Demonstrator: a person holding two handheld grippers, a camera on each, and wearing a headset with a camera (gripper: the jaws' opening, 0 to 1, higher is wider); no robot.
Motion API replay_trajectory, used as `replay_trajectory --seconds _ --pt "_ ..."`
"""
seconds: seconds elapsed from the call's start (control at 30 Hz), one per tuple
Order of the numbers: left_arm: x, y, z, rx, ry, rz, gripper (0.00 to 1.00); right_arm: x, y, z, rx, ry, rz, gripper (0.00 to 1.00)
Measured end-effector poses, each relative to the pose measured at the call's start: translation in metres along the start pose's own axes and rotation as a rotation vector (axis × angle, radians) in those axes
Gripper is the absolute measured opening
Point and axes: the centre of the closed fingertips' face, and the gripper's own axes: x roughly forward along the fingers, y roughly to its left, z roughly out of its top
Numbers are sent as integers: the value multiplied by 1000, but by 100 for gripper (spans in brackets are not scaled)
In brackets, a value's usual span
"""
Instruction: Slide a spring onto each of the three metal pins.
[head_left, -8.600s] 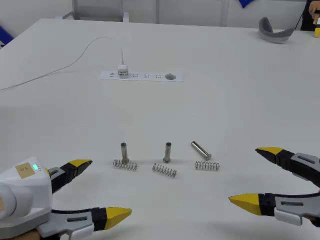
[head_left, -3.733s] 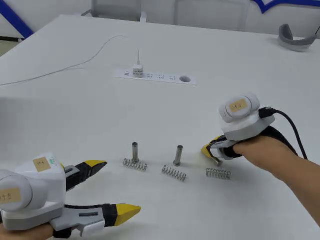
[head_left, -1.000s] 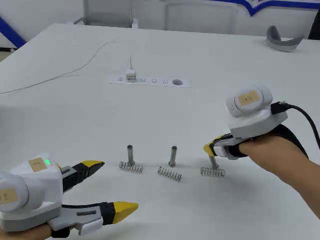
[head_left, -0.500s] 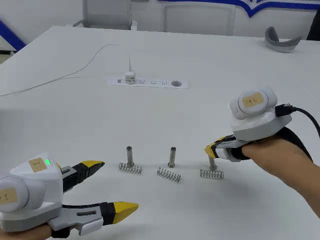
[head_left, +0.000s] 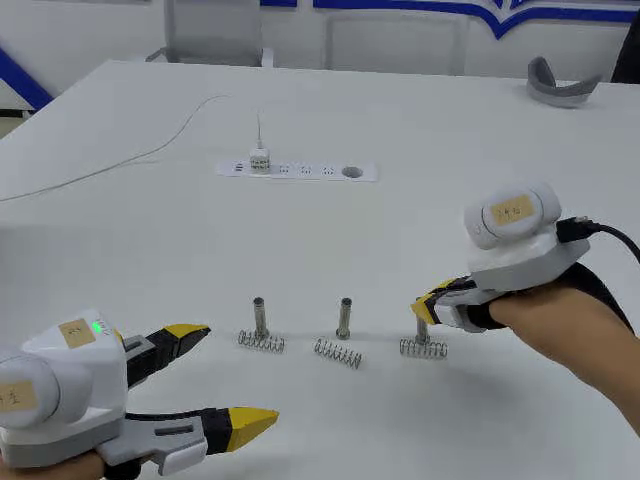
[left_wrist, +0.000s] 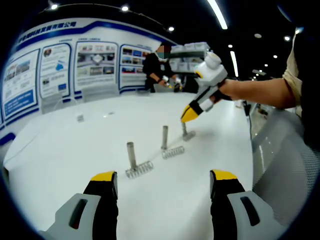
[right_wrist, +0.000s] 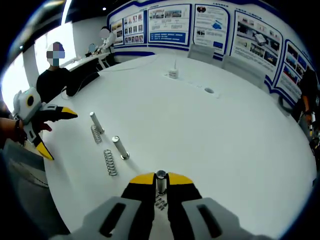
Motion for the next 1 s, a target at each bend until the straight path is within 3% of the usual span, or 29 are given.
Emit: replay_trajectory --seconds 1.0 --pt "-1 -6 2 7 0 -2 76 -8 -2 -10 -17 -19 13 9"
